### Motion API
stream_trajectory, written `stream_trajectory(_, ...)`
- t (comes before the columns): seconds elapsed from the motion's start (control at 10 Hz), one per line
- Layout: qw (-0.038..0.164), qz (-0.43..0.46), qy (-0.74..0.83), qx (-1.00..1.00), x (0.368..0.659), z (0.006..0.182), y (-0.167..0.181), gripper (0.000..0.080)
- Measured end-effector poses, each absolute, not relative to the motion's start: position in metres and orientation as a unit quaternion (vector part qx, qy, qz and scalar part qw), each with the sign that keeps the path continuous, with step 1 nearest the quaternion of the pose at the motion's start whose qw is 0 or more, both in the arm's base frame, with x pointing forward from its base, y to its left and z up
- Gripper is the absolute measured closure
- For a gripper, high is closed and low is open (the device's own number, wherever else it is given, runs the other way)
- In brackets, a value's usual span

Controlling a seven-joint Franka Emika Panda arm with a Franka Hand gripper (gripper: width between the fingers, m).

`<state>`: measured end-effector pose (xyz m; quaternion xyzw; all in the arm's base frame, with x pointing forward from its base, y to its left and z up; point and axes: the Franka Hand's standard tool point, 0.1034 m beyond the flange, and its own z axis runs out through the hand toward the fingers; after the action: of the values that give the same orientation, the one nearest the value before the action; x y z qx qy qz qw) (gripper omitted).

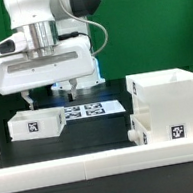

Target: Assemble drawer

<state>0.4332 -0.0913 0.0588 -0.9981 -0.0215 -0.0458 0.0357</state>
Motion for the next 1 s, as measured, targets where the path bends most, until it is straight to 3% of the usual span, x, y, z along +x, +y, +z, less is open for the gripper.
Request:
stream_trajectory(0.3,0.038,-0.042,-0.005,-0.998,0.431,0.056,-0.090,0.0150)
stream_trajectory(0.7,0.050,-0.015,0.032,-0.998,0.414,0.025,-0.082,0.0150)
stream_trajectory(1.0,0.044,-0.029,0.026,-0.998,0.406,0.008,-0.079,0.0150)
